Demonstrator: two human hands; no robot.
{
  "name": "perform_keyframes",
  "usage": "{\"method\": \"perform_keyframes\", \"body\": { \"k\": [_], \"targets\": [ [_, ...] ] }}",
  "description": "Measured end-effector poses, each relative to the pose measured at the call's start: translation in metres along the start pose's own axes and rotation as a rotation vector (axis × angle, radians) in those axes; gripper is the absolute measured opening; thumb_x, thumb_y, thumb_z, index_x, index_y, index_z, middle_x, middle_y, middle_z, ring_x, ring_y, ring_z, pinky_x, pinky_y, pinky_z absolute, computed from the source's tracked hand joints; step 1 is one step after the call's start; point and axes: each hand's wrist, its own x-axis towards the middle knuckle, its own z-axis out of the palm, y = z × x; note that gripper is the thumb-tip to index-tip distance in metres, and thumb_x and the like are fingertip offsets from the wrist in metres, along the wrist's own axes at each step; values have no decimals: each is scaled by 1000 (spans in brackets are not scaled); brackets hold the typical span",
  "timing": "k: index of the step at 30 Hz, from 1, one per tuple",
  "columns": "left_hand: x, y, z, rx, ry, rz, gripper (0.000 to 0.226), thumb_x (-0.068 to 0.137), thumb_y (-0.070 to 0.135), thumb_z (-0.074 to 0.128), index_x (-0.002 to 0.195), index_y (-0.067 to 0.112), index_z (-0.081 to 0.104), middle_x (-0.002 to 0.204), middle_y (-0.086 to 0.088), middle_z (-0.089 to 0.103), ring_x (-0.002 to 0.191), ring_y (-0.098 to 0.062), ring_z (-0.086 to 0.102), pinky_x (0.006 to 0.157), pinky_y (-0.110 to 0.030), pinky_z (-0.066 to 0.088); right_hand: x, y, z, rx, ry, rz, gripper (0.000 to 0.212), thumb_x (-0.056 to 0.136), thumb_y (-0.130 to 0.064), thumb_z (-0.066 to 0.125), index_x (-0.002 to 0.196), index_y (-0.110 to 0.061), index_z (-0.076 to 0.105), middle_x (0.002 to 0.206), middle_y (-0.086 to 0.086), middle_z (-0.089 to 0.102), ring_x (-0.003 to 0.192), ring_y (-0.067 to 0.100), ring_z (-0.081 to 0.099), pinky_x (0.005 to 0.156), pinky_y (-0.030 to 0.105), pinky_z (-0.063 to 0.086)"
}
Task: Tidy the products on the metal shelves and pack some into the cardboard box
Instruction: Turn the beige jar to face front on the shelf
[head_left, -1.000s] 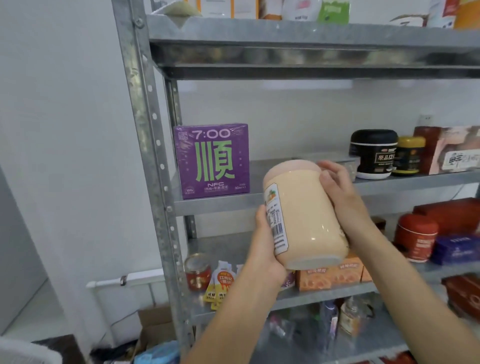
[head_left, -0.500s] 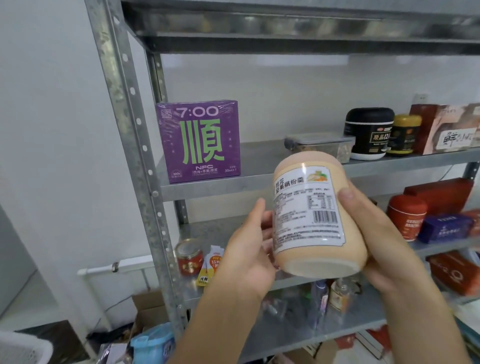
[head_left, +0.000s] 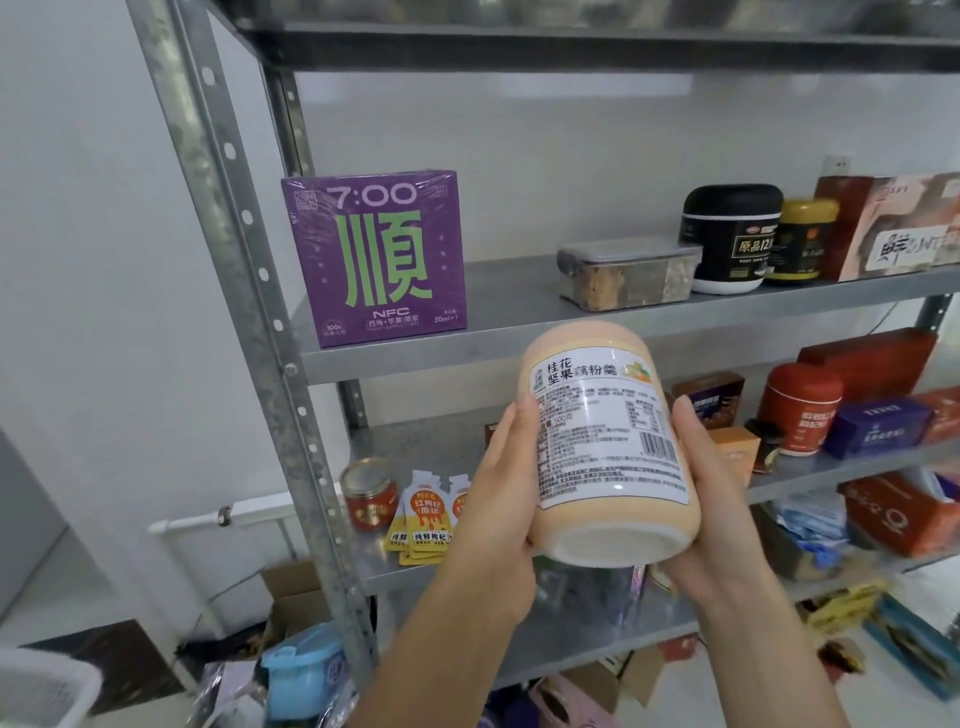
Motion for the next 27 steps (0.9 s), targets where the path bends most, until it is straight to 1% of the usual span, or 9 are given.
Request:
{"method": "perform_keyframes", "body": {
  "k": [4,6,8,11,13,16,18,24,27],
  "targets": [
    [0,-3,-3,-22,27,50,37,99,50,42,133,39,52,112,9,73,96,-12,72,82,-40,59,0,7,-4,127,-52,27,67,62,-51,81,116,-13,71,124,18,64,110,32,65,78,41,58],
    [1,-3,-5,-42,62,72,29,98,43,47,125,36,54,103,9,74,88,-9,73,67,-32,60,-2,10,-2,186,-53,43,50,73,-50,66,105,-14,76,118,17,68,101,29,69,71,38,59],
    [4,-2,-5,-79,91,86,28,95,41,54,122,32,53,99,6,75,81,-11,73,58,-29,58,-4,12,0,219,-24,49,50,85,-50,47,100,-13,78,114,16,70,98,28,70,69,37,59],
    [8,-1,-1,-176,133,25,36,93,42,56,126,29,53,104,-1,75,87,-19,74,64,-34,59,-2,10,6,196,51,80,54,91,-51,42,113,-12,72,120,17,67,105,30,67,74,39,59],
    [10,-1,0,-236,140,-67,42,94,45,54,132,26,55,113,-5,73,96,-24,72,70,-38,60,0,8,9,193,98,96,50,93,-48,44,114,-13,72,117,16,69,99,29,70,70,39,60],
    [11,0,0,-311,129,-171,43,97,48,47,128,20,63,110,-8,73,91,-23,73,67,-36,59,-1,3,13,169,95,56,43,95,-44,45,85,-22,80,98,10,74,78,22,73,57,34,59],
    [11,3,-1,-326,117,-206,45,98,48,45,125,19,65,110,-8,73,91,-23,72,70,-36,58,-2,0,13,130,97,70,44,96,-44,45,78,-22,80,90,8,75,72,21,72,55,33,58],
    [8,7,4,-371,142,-293,41,96,45,51,118,16,70,103,-9,74,84,-27,69,75,-41,55,-5,-7,11,60,133,118,35,97,-40,47,93,-15,70,84,8,73,66,20,71,55,33,57],
    [10,5,4,-370,153,-304,40,96,45,51,112,15,72,97,-8,75,78,-26,70,71,-39,55,-6,-9,11,38,142,115,38,96,-43,46,95,-14,70,90,10,73,72,22,71,64,37,57]
  ]
}}
